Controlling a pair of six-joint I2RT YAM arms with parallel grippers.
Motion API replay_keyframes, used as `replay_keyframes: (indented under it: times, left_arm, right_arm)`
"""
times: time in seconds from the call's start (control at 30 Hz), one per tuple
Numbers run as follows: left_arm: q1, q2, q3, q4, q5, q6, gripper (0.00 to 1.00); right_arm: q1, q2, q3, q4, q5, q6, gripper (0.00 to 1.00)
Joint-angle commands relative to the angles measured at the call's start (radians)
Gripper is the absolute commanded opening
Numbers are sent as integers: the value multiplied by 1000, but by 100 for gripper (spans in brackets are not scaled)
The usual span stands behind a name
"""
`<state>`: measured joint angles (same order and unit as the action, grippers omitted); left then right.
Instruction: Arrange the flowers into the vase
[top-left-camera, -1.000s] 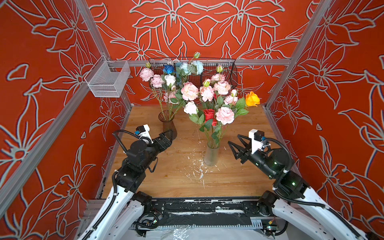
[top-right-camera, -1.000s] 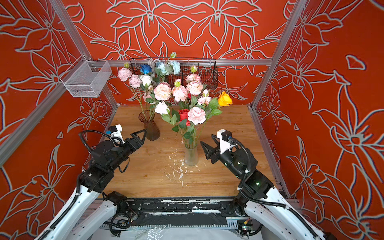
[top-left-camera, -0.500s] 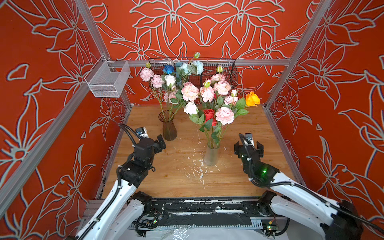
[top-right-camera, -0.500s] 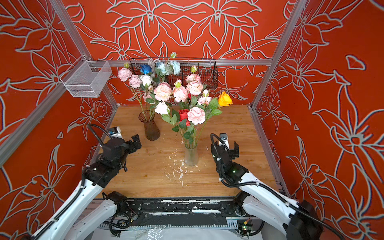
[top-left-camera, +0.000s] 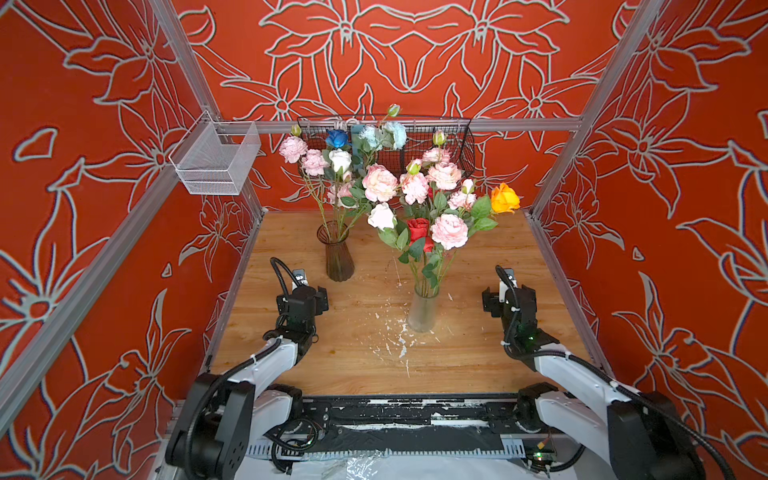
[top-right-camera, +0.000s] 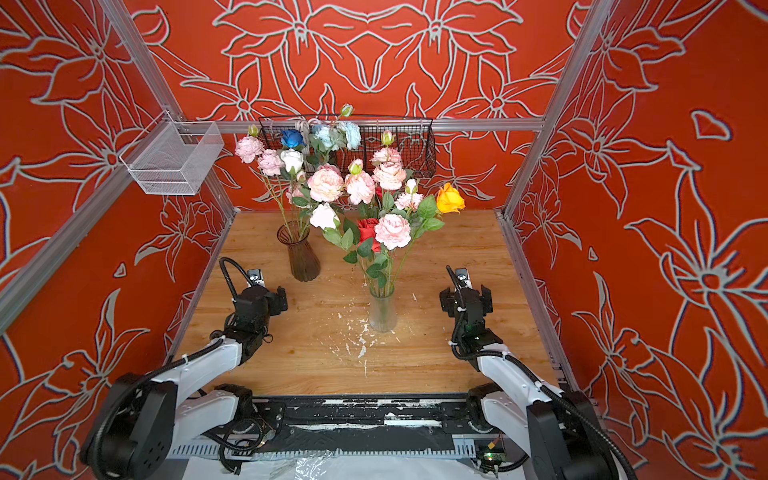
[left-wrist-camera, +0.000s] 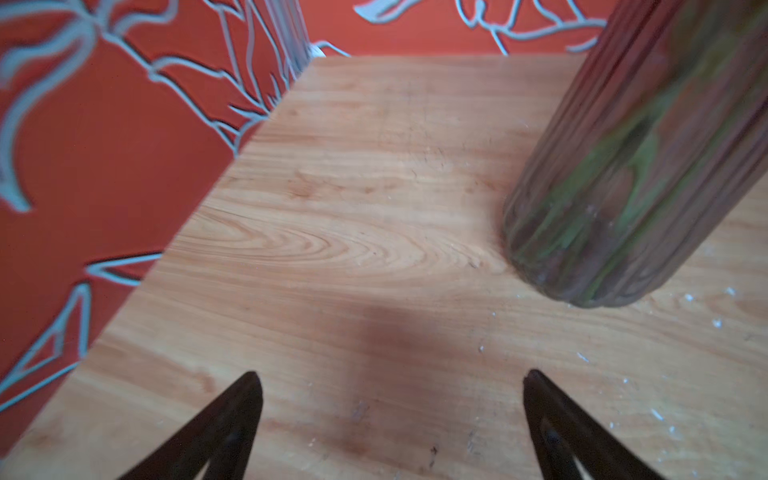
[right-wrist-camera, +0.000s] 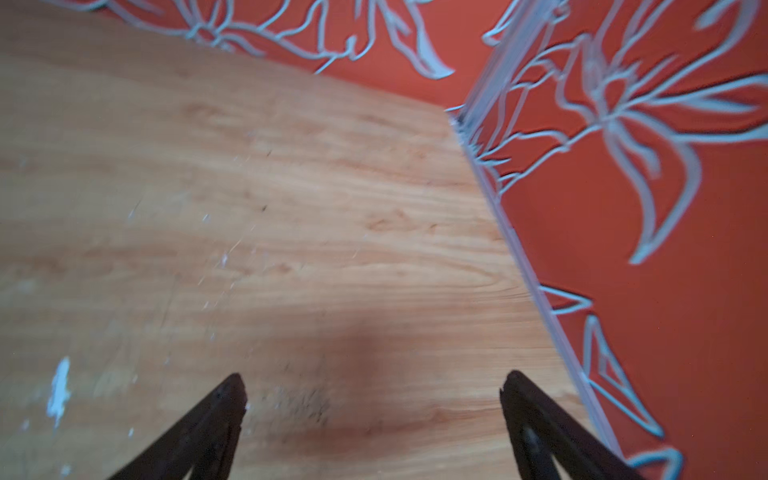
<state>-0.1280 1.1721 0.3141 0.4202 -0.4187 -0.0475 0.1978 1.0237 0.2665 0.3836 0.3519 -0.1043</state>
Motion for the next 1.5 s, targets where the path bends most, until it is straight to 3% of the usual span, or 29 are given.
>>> replay_keyframes:
  times: [0.0,0.07,0.3,0.37,0.43,0.5,0.57,0.6,0.63,0.7,0.77,0.83,0.9,0.97,1.47]
  left_arm:
    - [24,55,21,142,80,37,97]
    - [38,122,-18,271,89,29,97]
    - [73,177,27,212,152,15,97]
    - [82,175,35,197,164,9,97]
    - [82,176,33,197,166,11,97]
    - [82,175,33,198,166,11,97]
    - [82,176,33,198,166,11,97]
    - [82,175,33,198,166,10,97]
    - [82,175,33,198,167,10,97]
    - [84,176,34,197,169,10,97]
    - [85,175,35,195,170,9,97]
    - [85,176,34,195,172,9,97]
    - [85,176,34,195,172,9,97]
    - [85,177,36,193,172,9,97]
    - [87,177,36,194,172,8,97]
  right_arm:
    - [-52,1,-16,90,-195,-14,97]
    - [-69,2,-38,155,-207,21,97]
    - [-126,57,-64,307,-278,114,98]
    - [-127,87,-25,257,-301,64,98]
    - [-127,129,-48,373,-302,54,97]
    - [-127,229,-63,493,-276,52,97]
    - [-129,429,-17,622,-206,78,97]
    - [-119,436,33,540,-142,95,97]
    - [-139,366,71,339,-162,121,97]
    - [-143,422,44,490,-129,124,97]
    - [-144,383,66,371,-128,137,97]
    - [-144,417,47,472,-128,127,97]
    - [-144,389,63,388,-129,131,97]
    - [-138,406,49,449,-132,117,97]
    - [-133,388,46,431,-126,116,97]
